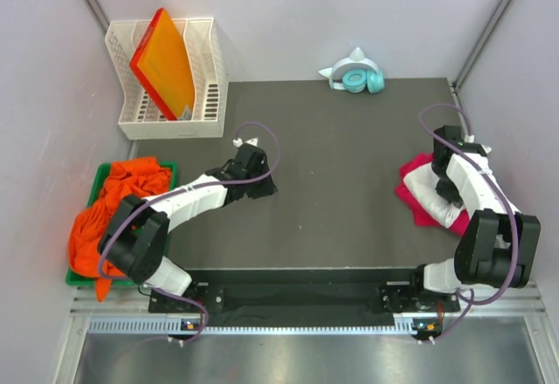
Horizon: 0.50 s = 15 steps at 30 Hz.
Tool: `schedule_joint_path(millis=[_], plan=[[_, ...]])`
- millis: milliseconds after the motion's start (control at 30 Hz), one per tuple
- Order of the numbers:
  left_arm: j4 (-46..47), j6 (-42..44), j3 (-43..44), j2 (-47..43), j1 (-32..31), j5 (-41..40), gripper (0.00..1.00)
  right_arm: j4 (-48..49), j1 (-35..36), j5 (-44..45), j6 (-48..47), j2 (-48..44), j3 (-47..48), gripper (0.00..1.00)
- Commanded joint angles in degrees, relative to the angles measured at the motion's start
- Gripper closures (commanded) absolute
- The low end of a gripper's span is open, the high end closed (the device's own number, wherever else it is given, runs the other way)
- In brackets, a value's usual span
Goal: Fold and stack the t-shirts
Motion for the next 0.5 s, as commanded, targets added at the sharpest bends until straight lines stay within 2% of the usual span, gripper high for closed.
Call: schedule_joint_path(millis=[0,267,467], plan=[[2.43,-0.2,0.1,-0.48,-0.28,2.2,0.74,-0.07,-3.82,-6.94,0.83,-0.15,-2.42,1.0],[1.82,0.33,0.63,0.58,-0.19,2.56,0.75,2.22,-9.35,-10.46,1.53,-1.39,-6.29,1.0],[1.46,0.68,0.45,0.4,-0.19,2.21,0.75,1.6,-9.97,-11.52,2.4,-0.68,-5.33,1.0]])
